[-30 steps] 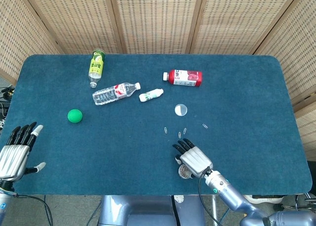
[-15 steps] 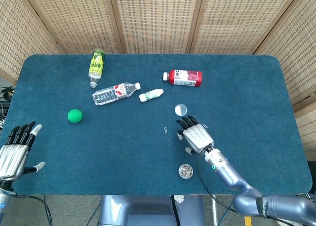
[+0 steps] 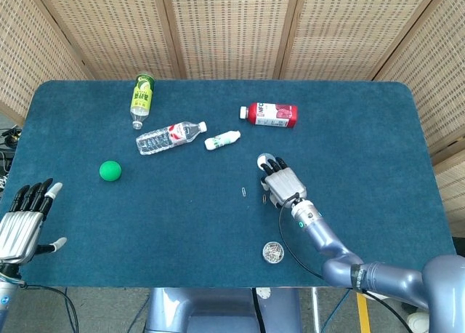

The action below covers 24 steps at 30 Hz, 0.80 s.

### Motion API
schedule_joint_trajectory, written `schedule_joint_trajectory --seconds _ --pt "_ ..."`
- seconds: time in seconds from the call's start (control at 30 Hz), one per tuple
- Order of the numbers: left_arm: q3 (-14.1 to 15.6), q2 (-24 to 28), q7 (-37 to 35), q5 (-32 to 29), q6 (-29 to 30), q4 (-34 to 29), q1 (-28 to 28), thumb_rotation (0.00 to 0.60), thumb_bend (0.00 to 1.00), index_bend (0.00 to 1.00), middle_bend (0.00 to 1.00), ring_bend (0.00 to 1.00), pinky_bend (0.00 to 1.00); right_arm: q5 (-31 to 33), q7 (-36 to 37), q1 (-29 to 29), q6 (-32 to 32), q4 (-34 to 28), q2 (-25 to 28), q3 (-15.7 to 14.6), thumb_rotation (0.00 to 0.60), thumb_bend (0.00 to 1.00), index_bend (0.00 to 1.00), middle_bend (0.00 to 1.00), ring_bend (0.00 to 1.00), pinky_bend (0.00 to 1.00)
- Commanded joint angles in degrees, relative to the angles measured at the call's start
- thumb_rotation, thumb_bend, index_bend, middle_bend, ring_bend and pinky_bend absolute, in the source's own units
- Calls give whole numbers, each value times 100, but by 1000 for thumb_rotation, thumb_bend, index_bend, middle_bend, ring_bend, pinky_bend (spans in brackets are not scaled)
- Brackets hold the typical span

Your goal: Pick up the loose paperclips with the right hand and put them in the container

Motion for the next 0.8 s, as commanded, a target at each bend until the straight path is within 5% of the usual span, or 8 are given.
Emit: schedule_joint_trajectory --seconds 0.03,0.27,0.8 --pt "-2 0 1 -8 -1 0 -1 600 0 0 0 0 0 38 -81 44 14 66 -61 -32 600 591 433 93 0 0" --pt "1 6 -16 -9 3 -6 1 600 0 0 0 0 0 245 -388 143 65 197 -169 -75 600 802 433 84 0 0" --pt "0 -5 -6 -31 -4 0 -7 600 0 0 0 0 0 881 -783 304 10 534 -428 -153 600 829 433 77 0 0"
